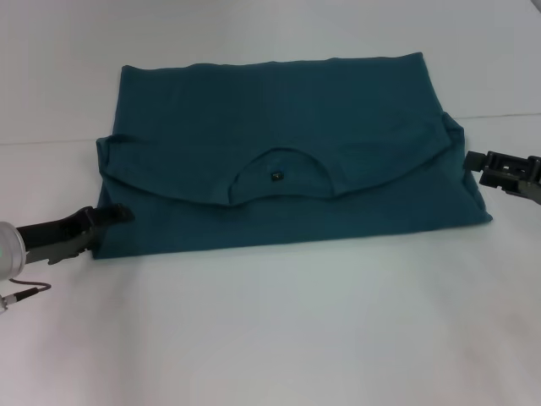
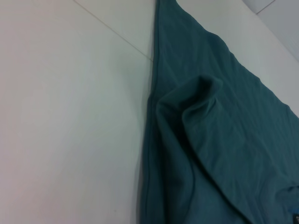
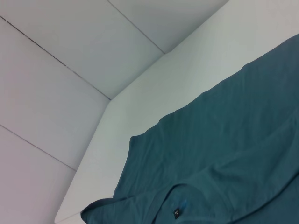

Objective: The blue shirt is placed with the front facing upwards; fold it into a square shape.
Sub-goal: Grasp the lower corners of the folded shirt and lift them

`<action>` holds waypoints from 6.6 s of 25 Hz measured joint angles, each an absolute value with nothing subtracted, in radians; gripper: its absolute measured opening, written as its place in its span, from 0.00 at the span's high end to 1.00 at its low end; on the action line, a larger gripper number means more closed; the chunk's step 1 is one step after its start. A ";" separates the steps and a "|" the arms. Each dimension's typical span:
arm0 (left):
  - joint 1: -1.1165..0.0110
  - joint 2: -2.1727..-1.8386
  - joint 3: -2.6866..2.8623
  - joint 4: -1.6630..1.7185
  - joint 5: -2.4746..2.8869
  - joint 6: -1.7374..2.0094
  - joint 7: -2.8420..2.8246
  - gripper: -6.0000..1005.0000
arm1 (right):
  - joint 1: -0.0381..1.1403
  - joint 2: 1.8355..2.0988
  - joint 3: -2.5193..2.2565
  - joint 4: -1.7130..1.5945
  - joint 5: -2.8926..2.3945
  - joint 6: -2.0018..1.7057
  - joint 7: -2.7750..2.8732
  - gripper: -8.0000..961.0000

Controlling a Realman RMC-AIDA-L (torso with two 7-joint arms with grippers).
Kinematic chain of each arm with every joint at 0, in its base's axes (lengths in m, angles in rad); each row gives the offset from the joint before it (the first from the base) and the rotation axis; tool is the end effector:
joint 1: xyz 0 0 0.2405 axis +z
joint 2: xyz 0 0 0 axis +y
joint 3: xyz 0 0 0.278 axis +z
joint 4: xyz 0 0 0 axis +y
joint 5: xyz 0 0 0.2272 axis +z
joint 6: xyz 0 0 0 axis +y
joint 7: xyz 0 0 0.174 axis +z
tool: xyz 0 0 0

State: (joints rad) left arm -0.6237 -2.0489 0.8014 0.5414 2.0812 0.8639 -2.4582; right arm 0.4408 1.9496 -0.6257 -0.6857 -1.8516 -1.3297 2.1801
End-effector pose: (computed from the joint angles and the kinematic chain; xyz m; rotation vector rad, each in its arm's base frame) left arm -0.3375 0.4479 -0.0364 -1.7538 -1.8104 -0.5779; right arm 0.3482 0.3965 0.0623 -1.9597 1.6016 0.9100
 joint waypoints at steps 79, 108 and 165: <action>-0.637 -2.031 0.655 0.625 2.260 1.019 -2.577 0.71 | 0.447 1.944 -0.594 -0.658 -1.850 -1.339 2.164 0.25; -0.699 -2.025 0.660 0.501 2.303 0.890 -2.569 0.30 | 0.445 1.945 -0.594 -0.658 -1.849 -1.337 2.164 0.25; -0.678 -2.042 0.723 0.583 2.303 0.920 -2.615 0.30 | 0.437 1.944 -0.584 -0.658 -1.848 -1.335 2.164 0.25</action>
State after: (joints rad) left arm -0.6784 -2.0421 0.7232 0.5830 2.3033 0.9197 -2.6154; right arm 0.4372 1.9445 -0.5844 -0.6580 -1.8477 -1.3345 2.1644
